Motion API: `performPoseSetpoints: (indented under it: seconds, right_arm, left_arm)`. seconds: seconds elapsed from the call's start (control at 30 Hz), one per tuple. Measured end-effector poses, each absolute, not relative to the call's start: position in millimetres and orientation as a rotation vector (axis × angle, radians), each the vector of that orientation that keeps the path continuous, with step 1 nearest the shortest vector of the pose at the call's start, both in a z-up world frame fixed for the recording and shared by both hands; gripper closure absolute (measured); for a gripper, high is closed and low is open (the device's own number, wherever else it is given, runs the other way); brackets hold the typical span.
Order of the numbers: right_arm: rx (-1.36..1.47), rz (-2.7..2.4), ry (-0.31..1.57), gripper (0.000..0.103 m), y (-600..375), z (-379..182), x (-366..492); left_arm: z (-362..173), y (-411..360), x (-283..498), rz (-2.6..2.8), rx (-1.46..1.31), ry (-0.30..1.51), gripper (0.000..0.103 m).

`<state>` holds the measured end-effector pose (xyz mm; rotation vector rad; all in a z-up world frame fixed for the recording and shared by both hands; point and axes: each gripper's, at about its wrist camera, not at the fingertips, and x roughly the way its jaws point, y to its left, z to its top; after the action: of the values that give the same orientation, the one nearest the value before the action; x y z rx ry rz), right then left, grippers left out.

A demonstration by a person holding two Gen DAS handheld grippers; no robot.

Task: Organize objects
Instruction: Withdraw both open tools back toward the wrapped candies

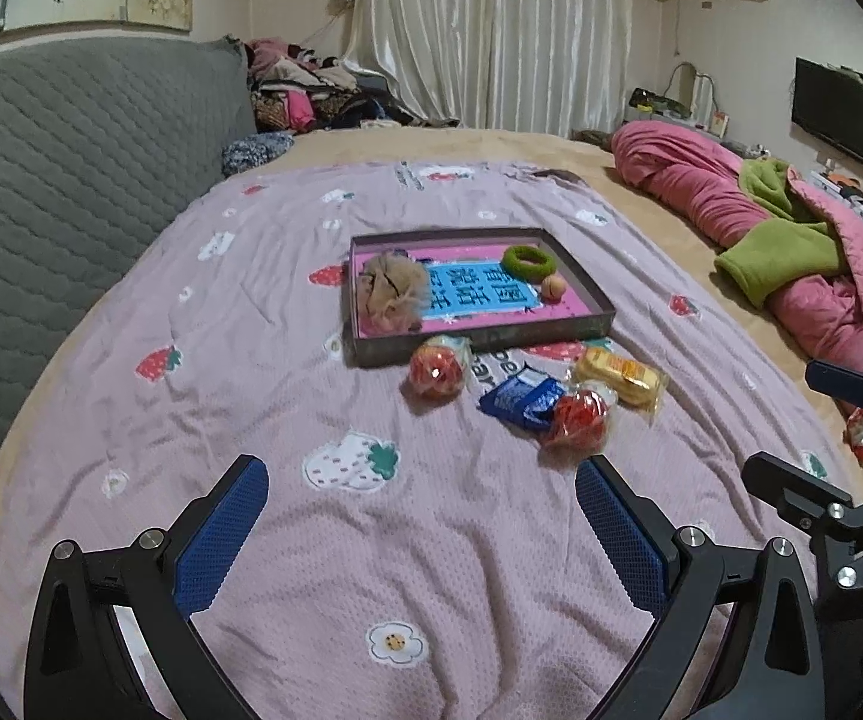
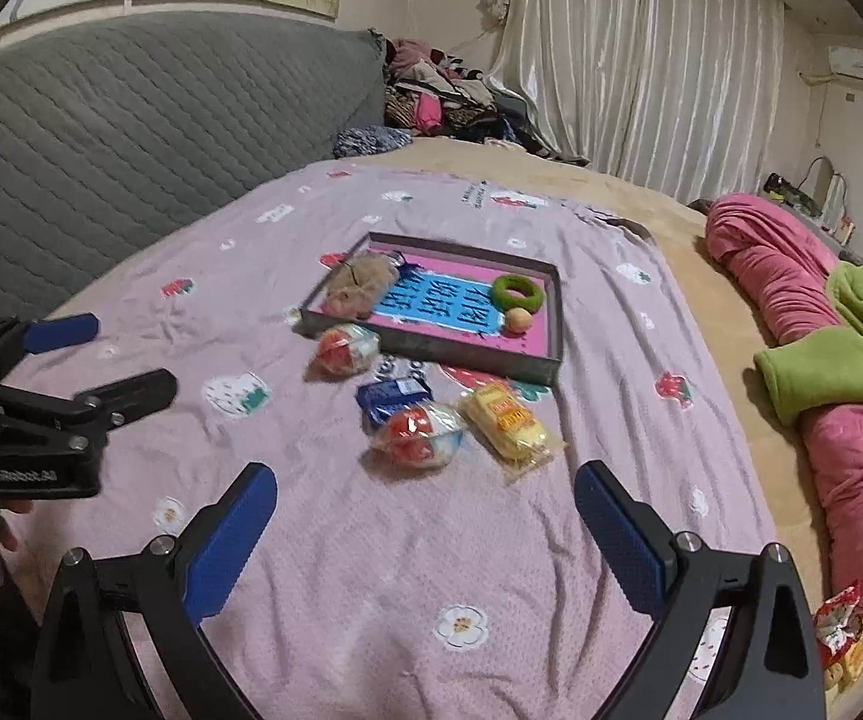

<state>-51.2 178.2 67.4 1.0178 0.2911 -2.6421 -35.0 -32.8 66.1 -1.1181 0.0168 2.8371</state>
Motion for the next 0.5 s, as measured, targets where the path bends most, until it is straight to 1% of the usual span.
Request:
performPoseSetpoints:
  seconds: [0.5]
  right_arm:
    - [1.078,-2.622,0.273,0.003,177.8,25.8,-54.1]
  left_arm:
    - [30.6,-24.8,-39.5,2.790,-1.161,0.012,0.001]
